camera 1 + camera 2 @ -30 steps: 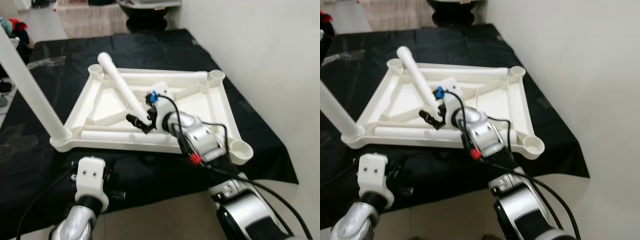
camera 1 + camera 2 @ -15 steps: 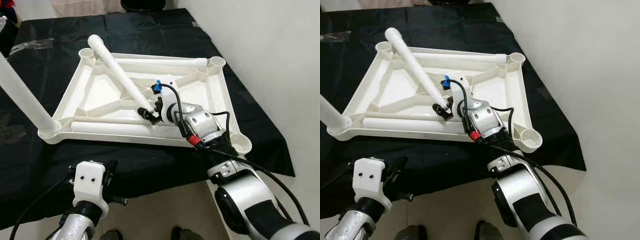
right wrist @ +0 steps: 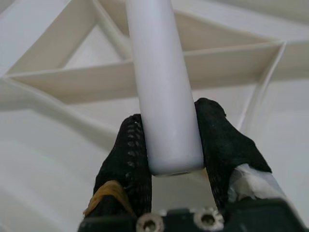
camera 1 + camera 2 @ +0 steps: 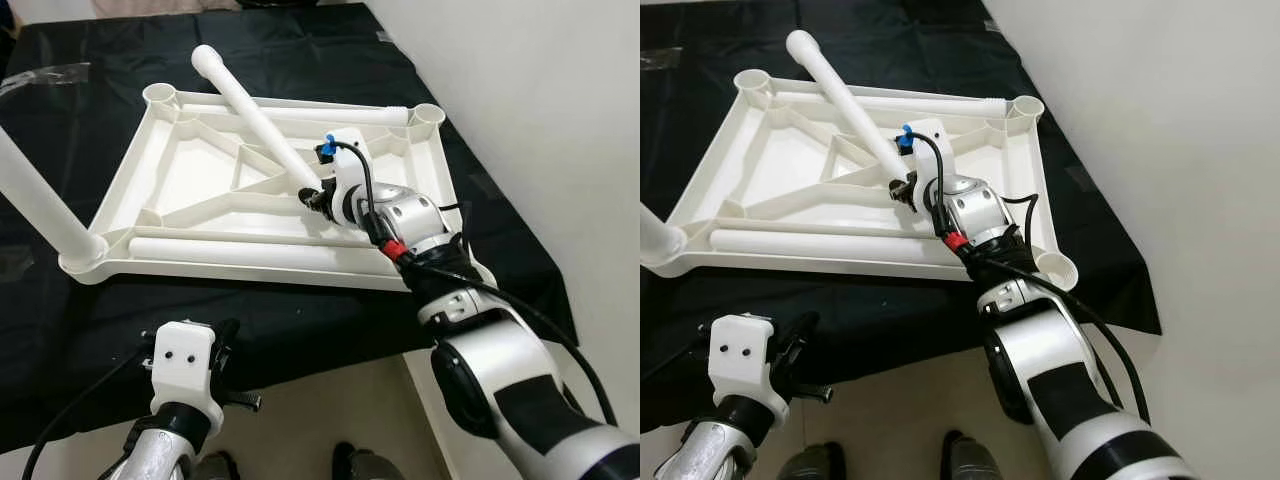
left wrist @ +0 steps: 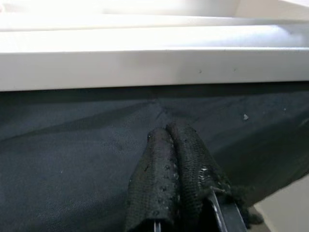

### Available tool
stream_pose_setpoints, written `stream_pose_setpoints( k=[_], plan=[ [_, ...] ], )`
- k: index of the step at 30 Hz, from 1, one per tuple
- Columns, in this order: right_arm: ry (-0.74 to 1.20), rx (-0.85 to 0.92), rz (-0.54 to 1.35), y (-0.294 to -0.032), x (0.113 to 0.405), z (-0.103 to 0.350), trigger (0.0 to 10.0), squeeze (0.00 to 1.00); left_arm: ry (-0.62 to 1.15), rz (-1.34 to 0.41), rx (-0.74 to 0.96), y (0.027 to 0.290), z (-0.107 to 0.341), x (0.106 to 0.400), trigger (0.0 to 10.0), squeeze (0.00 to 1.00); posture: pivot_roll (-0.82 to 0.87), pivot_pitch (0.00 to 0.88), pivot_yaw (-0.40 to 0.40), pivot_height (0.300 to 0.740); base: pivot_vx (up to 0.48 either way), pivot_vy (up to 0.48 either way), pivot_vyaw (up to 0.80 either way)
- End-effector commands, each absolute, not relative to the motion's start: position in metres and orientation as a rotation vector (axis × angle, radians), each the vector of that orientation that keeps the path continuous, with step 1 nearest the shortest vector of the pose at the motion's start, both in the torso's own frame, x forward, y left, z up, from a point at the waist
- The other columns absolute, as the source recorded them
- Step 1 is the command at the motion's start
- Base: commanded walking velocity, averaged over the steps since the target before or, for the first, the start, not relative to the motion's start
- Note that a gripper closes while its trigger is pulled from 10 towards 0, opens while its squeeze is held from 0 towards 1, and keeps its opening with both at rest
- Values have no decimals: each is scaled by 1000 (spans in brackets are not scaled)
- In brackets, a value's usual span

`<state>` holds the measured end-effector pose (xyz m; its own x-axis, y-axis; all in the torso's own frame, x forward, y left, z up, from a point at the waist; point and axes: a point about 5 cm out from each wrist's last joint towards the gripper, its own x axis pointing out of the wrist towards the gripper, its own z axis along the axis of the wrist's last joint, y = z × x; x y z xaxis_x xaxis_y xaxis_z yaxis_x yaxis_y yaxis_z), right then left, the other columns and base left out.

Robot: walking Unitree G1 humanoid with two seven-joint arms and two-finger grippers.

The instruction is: Building children table

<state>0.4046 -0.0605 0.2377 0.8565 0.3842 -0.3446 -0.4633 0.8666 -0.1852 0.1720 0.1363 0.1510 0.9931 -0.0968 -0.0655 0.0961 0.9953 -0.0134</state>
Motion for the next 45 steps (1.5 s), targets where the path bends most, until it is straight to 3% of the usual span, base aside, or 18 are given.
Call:
stream_pose_setpoints(
  k=[1, 8, 9, 10, 12, 13, 14, 15, 17, 18, 19, 33, 34, 36, 37, 38, 41, 45],
  plan=[
    [199, -316, 417, -68, 412, 256, 0, 0, 75, -89, -11, 135, 152, 168, 10000, 0, 15, 250, -124, 740, 0, 0, 0],
    [49, -471, 441, -73, 419, 284, 0, 0, 76, -86, -18, 134, 154, 166, 10000, 0, 29, 261, -130, 740, 0, 0, 0],
    [16, -520, 454, -74, 420, 292, 824, 0, 77, -85, -20, 134, 155, 165, 10000, 0, 29, 264, -130, 740, 0, 0, 0],
    [16, -520, 454, -74, 420, 292, 824, 0, 77, -85, -20, 134, 155, 165, 10000, 0, 29, 264, -130, 740, 0, 0, 0],
    [-23, -577, 468, -77, 421, 301, 1961, 0, 78, -82, -22, 134, 155, 164, 10000, 0, 34, 270, -132, 740, 0, 0, 0],
    [-42, -616, 483, -77, 421, 305, 3294, 0, 78, -81, -23, 134, 155, 163, 10000, 0, 34, 270, -132, 740, 0, 0, 0],
    [-42, -616, 483, -77, 421, 305, 3294, 0, 78, -81, -23, 134, 155, 163, 10000, 0, 34, 270, -132, 740, 0, 0, 0],
    [-69, -664, 507, -77, 421, 309, 6196, 0, 81, -80, -24, 134, 156, 163, 10000, 0, 37, 271, -132, 740, 0, 0, 0],
    [-82, -706, 526, -77, 420, 310, 6196, 0, 82, -80, -25, 134, 156, 162, 10000, 0, 39, 275, -131, 740, 0, 0, 0],
    [-86, -759, 530, -78, 421, 309, 9647, 0, 83, -79, -25, 134, 156, 162, 10000, 0, 39, 275, -131, 740, 0, 0, 0],
    [-85, -800, 532, -79, 421, 308, 10000, 0, 84, -79, -25, 134, 156, 162, 10000, 0, 42, 279, -131, 740, 0, 0, 0],
    [10, -1042, 545, -92, 423, 286, 10000, 0, 89, -74, -26, 135, 158, 159, 10000, 0, 46, 293, -131, 740, 0, 0, 0],
    [40, -1036, 539, -97, 424, 281, 10000, 149, 90, -74, -27, 135, 158, 159, 10000, 0, 47, 296, -127, 740, 0, 0, 0],
    [59, -1029, 536, -100, 424, 278, 10000, 149, 91, -74, -27, 135, 158, 158, 10000, 0, 47, 296, -127, 740, 0, 0, 0],
    [66, -1025, 535, -102, 424, 278, 10000, 627, 92, -74, -27, 135, 158, 158, 10000, 0, 46, 297, -127, 740, 0, 0, 0],
    [69, -1029, 530, -104, 424, 278, 10000, 753, 93, -74, -27, 135, 158, 158, 10000, 0, 42, 298, -123, 740, 0, 0, 0],
    [69, -1037, 496, -110, 426, 281, 10000, 784, 95, -73, -26, 135, 158, 158, 10000, 0, 41, 296, -123, 740, 0, 0, 0],
    [56, -1034, 468, -114, 426, 285, 10000, 753, 96, -74, -25, 136, 158, 159, 10000, 0, 42, 293, -122, 740, 0, 0, 0]
  ],
)
